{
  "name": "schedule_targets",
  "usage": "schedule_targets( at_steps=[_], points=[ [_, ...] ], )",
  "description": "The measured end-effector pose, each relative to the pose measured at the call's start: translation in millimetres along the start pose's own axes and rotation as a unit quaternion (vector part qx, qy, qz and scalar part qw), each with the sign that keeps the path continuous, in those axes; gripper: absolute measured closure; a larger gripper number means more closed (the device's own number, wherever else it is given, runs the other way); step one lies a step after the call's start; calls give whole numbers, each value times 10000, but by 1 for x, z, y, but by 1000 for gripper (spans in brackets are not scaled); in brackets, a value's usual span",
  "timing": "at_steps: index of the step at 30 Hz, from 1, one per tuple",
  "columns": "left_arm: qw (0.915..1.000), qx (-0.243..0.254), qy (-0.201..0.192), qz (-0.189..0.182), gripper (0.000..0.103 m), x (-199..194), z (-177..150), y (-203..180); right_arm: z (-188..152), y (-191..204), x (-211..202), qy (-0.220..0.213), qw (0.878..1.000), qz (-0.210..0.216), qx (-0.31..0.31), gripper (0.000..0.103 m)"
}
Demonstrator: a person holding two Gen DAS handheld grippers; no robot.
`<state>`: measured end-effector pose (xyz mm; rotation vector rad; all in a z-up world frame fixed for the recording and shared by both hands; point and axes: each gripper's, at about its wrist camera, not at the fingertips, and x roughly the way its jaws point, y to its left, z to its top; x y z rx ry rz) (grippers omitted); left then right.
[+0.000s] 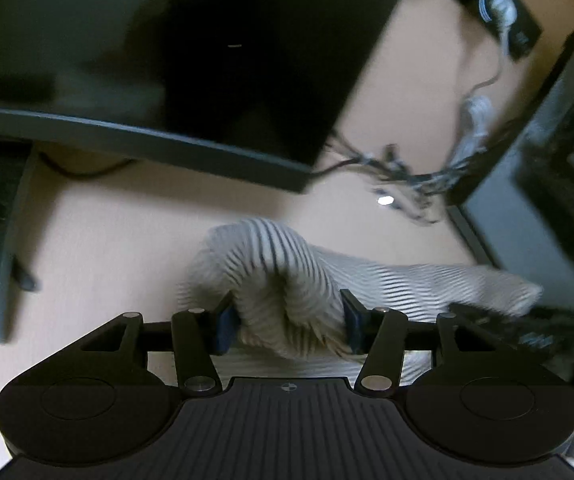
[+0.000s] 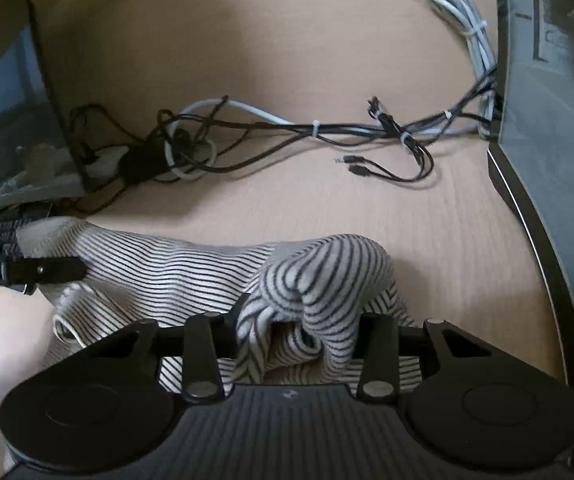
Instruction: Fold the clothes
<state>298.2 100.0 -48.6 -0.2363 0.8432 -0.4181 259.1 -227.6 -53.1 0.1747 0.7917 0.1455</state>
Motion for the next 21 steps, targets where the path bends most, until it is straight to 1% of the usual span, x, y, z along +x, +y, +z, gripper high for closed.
schedule_targets(
  at_steps=[1,3,5,6,8,10,11,12,13,14,16,17,18,19,20,21],
  points=[
    [10000,28,27,83,43,-2,-2,5,-1,-3,-2,52,10000,16,-2,59],
    [9997,76,111,182,33,-11,-11,17,-11,-7,-9,124,9998,-118,-94,49],
    [9995,76,176,257,27,-19,-19,30,-19,-11,-17,141,9995,-233,-145,46],
    [9995,-14,189,234,27,-25,-22,34,-22,-13,-22,122,9994,-281,-151,46],
    [9995,-263,167,-1,28,-35,-24,39,-23,-16,-35,-59,9996,-272,-35,46],
    [9980,-516,122,-343,22,-40,-21,41,-20,-17,-41,-223,9995,-176,129,46],
    [9976,-569,157,-371,18,-35,-18,40,-18,-18,-42,-281,9993,-107,219,46],
    [9971,-622,192,-400,16,-30,-14,38,-15,-18,-38,-272,9992,-70,280,43],
    [9966,-665,228,-420,16,-25,-11,36,-13,-16,-31,-231,9991,-109,328,42],
    [9971,-615,265,-362,16,-18,-11,33,-12,-15,-23,-168,9991,-141,368,42],
    [9973,-570,350,-305,21,-4,-10,27,-13,-15,-8,-24,9983,-184,558,51],
    [9974,-546,383,-279,33,2,-10,24,-14,-15,-8,-40,9977,-127,659,66],
    [9978,-501,331,-277,50,-2,-11,23,-16,-15,-7,-57,9971,-70,757,71],
    [9982,-457,279,-276,52,-5,-11,22,-15,-13,-12,-126,9970,-93,753,74],
    [9985,-412,226,-274,62,-8,-11,21,-15,-10,-18,-195,9975,-84,671,78],
    [9988,-367,174,-272,70,-12,-11,20,-14,-7,-24,-264,9979,-75,590,79]
  ],
)
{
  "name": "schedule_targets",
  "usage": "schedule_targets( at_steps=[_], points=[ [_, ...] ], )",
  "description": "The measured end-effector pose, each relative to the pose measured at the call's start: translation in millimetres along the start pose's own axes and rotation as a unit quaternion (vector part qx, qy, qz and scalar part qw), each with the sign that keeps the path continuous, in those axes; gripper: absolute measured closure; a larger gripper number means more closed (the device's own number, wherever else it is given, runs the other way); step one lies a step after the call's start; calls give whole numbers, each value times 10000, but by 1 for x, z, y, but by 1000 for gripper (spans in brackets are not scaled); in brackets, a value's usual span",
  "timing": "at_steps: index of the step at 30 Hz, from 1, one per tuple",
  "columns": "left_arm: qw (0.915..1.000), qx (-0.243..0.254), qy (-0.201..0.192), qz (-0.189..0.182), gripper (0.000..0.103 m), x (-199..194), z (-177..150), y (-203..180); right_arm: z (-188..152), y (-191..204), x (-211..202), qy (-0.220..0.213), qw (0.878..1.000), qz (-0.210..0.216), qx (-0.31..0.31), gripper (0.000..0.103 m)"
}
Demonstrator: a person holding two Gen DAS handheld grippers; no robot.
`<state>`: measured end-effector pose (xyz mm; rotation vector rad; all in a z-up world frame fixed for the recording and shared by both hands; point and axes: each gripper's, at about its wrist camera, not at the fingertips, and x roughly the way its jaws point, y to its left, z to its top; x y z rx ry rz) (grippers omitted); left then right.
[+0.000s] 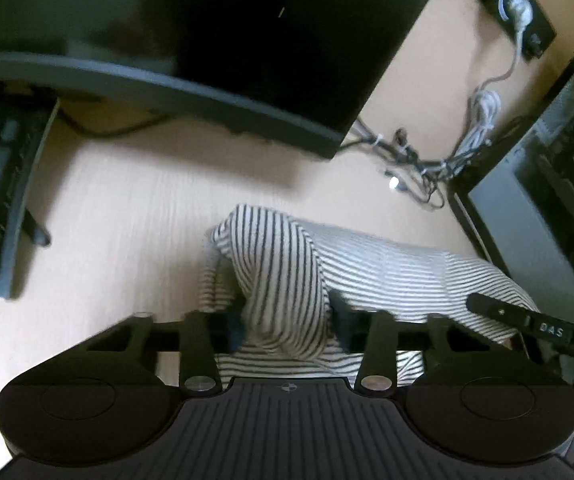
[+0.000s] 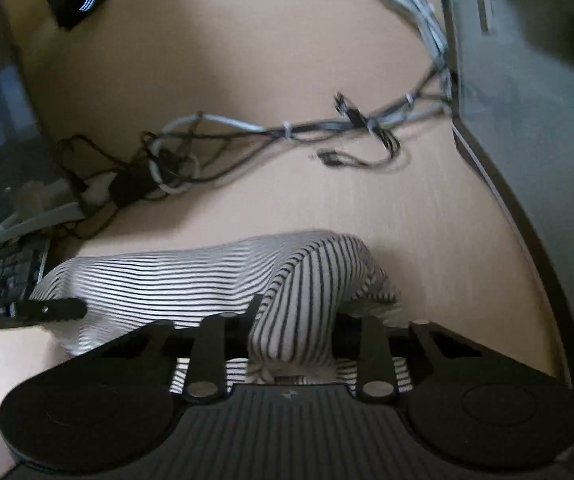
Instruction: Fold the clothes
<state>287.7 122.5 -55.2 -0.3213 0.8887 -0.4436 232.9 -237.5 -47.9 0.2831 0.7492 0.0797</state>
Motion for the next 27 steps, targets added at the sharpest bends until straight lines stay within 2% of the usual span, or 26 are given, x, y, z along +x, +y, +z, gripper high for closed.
schedule_targets(
  at_steps=[3,6,9,12,16,17,19,20,21,23,25,27],
  points=[
    [9997,48,-209,-100,75,-22,0,-3,2,4,-27,-144,9996,206,-96,81],
    [9988,134,-412,-247,76,-53,-6,-10,1,4,-58,-250,9983,507,-106,81],
    [9984,162,-440,-332,76,-77,-22,-16,-6,2,-86,-225,9967,781,-41,81],
    [9991,132,-165,-377,74,-83,-54,-12,-30,-2,-98,-59,9969,781,-113,80],
    [9992,-40,395,-68,71,-59,-94,-2,-67,-15,-80,456,9976,516,-112,75],
    [9988,-47,481,46,65,-54,-101,0,-76,-16,-75,551,9976,373,-205,73],
    [9991,-55,424,85,63,-58,-106,4,-85,-16,-77,512,9973,228,-477,67],
    [9992,-34,389,128,58,-62,-104,4,-84,-15,-83,458,9971,173,-578,65],
    [9993,51,297,219,48,-69,-101,4,-82,-15,-89,403,9968,117,-679,59],
    [9990,211,78,388,45,-84,-93,3,-75,-16,-106,166,9963,-38,-845,54],
    [9985,274,-192,429,40,-99,-83,-2,-67,-19,-126,-121,9957,-99,-910,54],
    [9981,355,-442,222,29,-110,-74,-12,-64,-15,-130,-229,9961,129,-844,60]
  ],
)
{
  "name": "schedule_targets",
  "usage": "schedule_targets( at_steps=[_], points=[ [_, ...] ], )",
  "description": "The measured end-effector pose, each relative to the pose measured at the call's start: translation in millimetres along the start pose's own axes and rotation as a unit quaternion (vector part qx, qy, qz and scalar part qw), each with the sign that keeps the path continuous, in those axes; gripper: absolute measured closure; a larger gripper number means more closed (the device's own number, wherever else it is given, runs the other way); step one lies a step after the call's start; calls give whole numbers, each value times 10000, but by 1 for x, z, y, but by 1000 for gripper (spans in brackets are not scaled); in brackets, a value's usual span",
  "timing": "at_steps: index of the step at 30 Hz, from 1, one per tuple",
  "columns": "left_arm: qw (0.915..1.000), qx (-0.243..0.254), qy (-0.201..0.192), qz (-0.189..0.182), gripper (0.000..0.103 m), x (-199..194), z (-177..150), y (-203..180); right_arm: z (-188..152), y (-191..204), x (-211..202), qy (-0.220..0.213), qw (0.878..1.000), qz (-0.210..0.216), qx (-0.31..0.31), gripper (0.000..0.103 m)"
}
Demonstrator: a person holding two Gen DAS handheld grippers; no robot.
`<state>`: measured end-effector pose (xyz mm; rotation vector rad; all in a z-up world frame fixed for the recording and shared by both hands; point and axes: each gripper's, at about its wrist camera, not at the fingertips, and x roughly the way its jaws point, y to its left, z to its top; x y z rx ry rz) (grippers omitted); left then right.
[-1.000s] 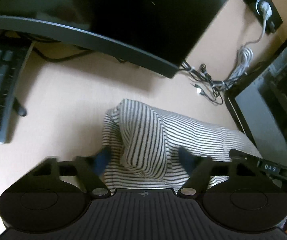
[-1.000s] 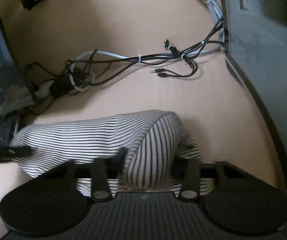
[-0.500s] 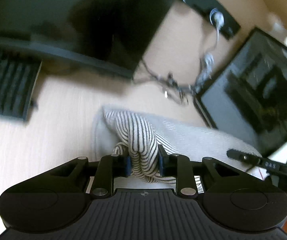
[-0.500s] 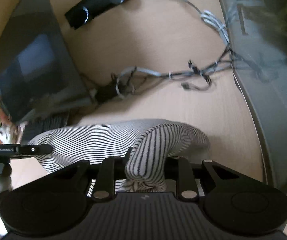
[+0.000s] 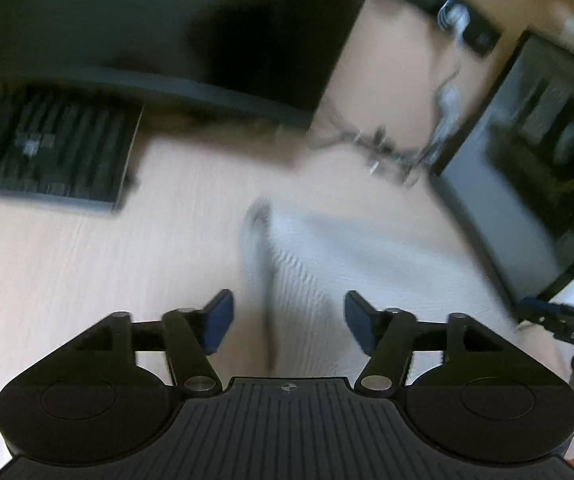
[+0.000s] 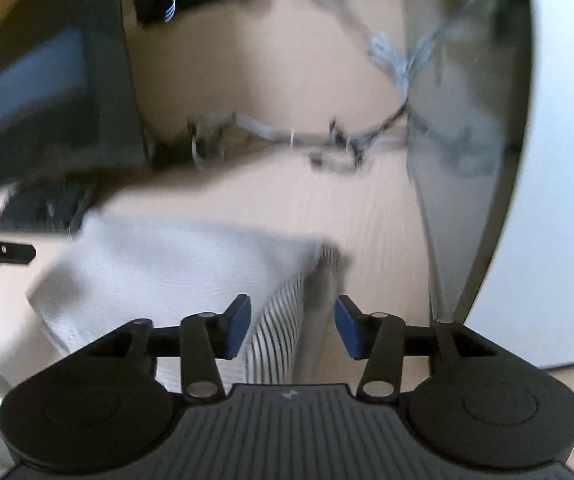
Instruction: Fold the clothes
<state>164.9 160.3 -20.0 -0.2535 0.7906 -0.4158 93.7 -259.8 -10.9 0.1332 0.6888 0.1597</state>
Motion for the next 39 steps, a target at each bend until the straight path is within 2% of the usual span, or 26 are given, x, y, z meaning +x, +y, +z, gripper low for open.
schedule_targets(
  at_steps=[2,4,5,7,8,9,10,14,22,27,29,33,36,39],
  points=[
    [9994,113,-127,-316,25,0,6,-14,3,4,-4,-128,9997,217,70,61],
    [9974,284,28,-665,19,13,3,-29,7,7,-7,-251,9987,432,139,61],
    [9965,357,179,-735,16,23,-2,-33,0,10,6,19,9991,393,126,61],
    [9949,480,682,-561,15,51,-17,-40,-18,15,33,588,9981,184,94,58],
    [9939,499,913,-362,16,63,-24,-41,-30,18,38,515,9986,34,-80,56],
    [9932,594,972,-233,15,71,-30,-43,-34,25,35,375,9987,-2,-337,51],
    [9929,809,849,-214,14,71,-34,-49,-37,30,33,347,9981,-80,-505,51],
    [9903,1019,937,-132,8,75,-35,-61,-34,31,35,345,9989,-68,-325,42],
    [9908,963,913,-253,7,77,-40,-62,-36,31,42,337,9988,36,-348,27],
    [9910,866,844,-568,2,84,-40,-55,-36,39,46,401,9982,111,-438,9],
    [9907,922,823,-577,1,89,-35,-54,-34,43,50,428,9982,132,-396,4],
    [9905,1197,636,-250,1,108,-16,-52,-28,46,55,406,9982,443,56,1],
    [9919,1170,470,142,1,117,-2,-48,-21,46,52,442,9933,971,434,2],
    [9944,978,401,71,1,104,6,-47,-6,43,34,78,9930,1060,508,2]
  ],
)
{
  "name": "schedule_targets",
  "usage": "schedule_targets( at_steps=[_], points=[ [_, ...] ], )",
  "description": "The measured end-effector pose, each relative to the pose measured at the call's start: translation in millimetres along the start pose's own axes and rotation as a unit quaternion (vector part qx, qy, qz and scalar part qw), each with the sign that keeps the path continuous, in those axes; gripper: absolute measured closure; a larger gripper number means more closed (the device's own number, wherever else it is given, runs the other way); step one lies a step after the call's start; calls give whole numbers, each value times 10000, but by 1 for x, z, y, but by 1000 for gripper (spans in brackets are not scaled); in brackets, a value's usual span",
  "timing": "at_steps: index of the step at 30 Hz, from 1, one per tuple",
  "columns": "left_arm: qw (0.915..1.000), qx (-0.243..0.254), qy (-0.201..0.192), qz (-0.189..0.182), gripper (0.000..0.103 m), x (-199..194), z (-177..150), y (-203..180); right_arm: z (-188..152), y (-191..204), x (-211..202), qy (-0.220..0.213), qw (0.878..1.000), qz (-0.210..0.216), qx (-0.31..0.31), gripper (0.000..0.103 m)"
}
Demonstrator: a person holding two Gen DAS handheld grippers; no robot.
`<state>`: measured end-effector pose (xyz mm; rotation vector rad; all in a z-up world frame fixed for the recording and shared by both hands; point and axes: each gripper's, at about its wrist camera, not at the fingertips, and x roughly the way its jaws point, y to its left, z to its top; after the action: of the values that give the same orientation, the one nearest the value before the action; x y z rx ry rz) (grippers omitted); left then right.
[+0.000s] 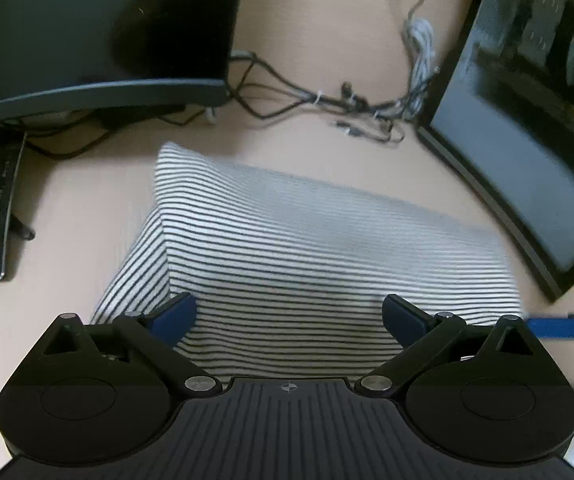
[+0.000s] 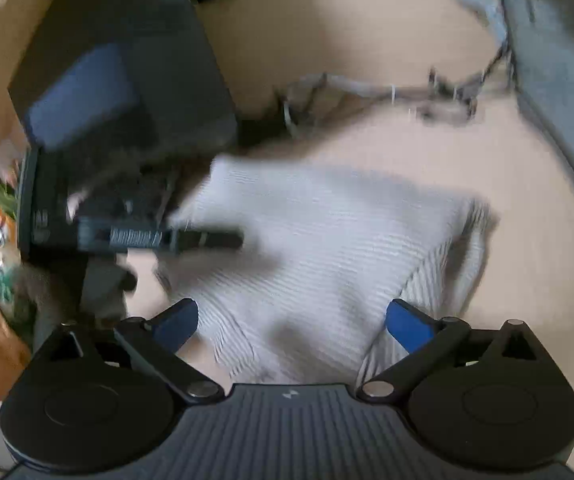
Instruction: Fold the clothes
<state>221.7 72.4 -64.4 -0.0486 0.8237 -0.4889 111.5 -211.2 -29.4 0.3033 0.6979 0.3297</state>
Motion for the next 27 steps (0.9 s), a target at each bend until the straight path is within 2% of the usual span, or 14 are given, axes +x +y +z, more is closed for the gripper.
schedule_targets(
  at_steps=[2,3,4,5,6,8,9,13,14,16,19,23,27],
  points=[
    [10000,52,-48,-71,4,-12,-2,-3,13,-3,-11,-371,9989,-253,-142,2],
    [9998,86,-39,-153,12,-15,-4,-6,20,-4,-16,-553,9975,-379,-213,10],
    [9996,118,-25,-240,20,-19,-5,-9,27,-6,-13,-561,9965,-514,-345,25],
    [9992,124,34,-370,34,-20,-6,-13,34,-9,-10,-568,9952,-647,-474,51],
    [9986,110,93,-516,39,-20,-8,-17,39,-13,-2,-518,9949,-709,-494,65],
    [9965,93,200,-803,42,-17,-12,-25,48,-21,17,-430,9948,-765,-516,66],
    [9962,110,237,-825,42,-16,-14,-27,51,-24,32,-323,9947,-786,-578,66],
    [9968,47,370,-705,42,-8,-17,-20,40,-33,80,315,9925,-992,-634,66],
    [9970,-6,378,-677,43,-6,-15,-15,34,-33,84,318,9921,-1027,-650,66],
    [9972,-108,392,-623,43,-1,-12,-5,26,-28,79,253,9918,-1054,-682,66],
    [9978,-147,333,-560,43,10,-5,4,10,-27,61,256,9941,-982,-379,66],
    [9986,-47,281,-448,43,23,5,2,-6,-18,44,408,9946,-905,-305,65],
    [9988,0,308,-374,42,30,12,1,-5,-20,44,505,9949,-851,-168,64]
  ],
)
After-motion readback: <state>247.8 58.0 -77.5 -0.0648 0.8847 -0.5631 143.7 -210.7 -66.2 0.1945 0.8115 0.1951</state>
